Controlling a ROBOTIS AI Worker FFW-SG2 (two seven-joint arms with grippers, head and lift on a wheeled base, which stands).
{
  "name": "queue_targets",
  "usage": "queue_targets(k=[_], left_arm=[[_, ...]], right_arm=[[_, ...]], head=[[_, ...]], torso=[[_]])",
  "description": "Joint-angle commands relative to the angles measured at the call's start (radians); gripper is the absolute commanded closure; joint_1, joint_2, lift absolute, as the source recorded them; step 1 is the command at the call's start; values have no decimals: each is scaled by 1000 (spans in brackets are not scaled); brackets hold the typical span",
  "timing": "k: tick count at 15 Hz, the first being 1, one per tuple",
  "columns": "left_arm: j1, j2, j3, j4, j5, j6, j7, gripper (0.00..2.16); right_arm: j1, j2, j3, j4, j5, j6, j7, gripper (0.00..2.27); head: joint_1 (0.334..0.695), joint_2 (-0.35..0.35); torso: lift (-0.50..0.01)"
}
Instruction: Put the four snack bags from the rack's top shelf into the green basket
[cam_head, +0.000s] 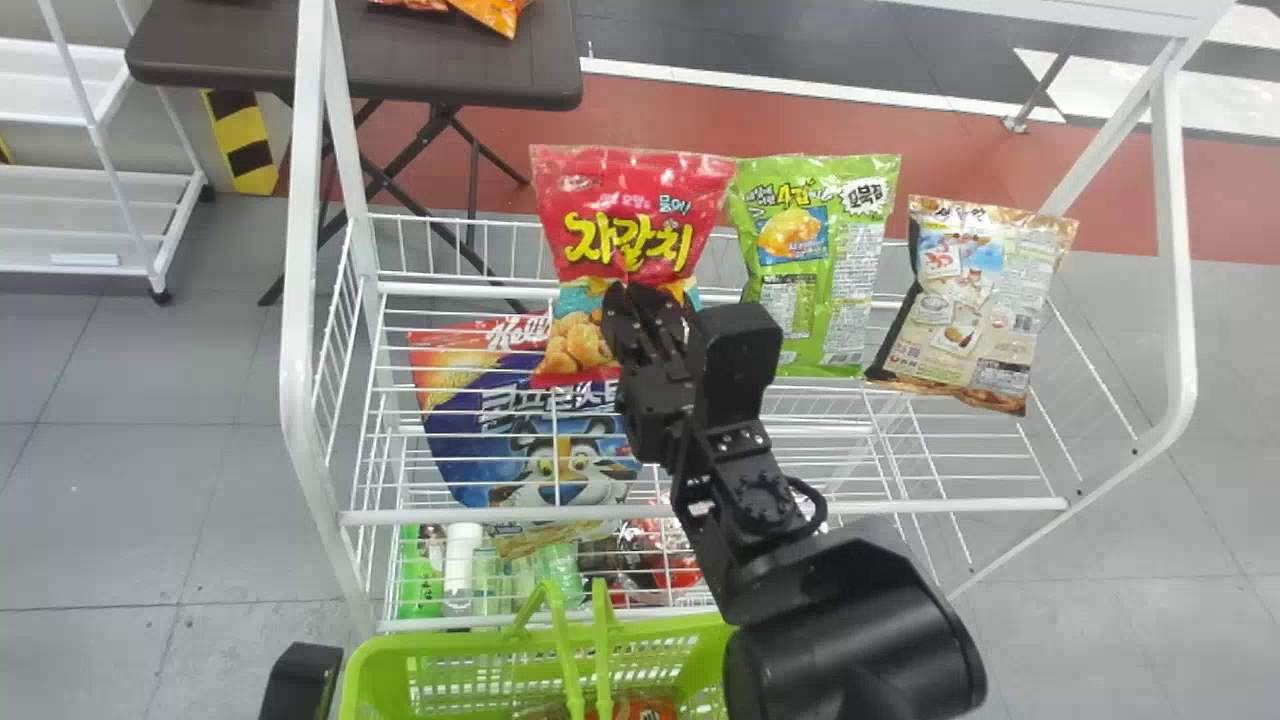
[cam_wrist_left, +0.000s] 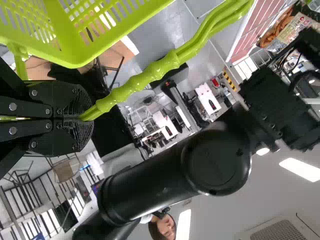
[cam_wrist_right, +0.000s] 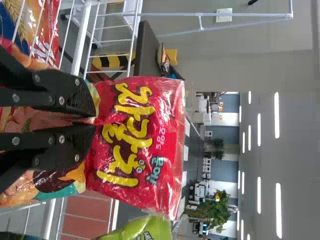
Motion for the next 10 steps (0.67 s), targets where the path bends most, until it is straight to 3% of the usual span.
queue_targets(k=[1, 6, 8, 10], left_arm=[[6, 1, 4, -6, -1, -3, -2, 1727], [9, -5, 12, -18, -2, -3, -3, 1727], [15, -14, 11, -23, -8, -3, -3, 1727], [24, -20, 9, -29, -18, -3, 0, 1730]], right_arm=[[87, -33, -8, -132, -7, 47, 4, 2186], [360, -91, -110, -579, -112, 532, 110, 2186], [478, -125, -166, -689, -119, 584, 141, 2186], [564, -144, -229, -731, -130, 587, 153, 2186]], head=[[695, -207], [695, -258], [695, -331], [695, -350]], torso=[[0], [0], [0], [0]])
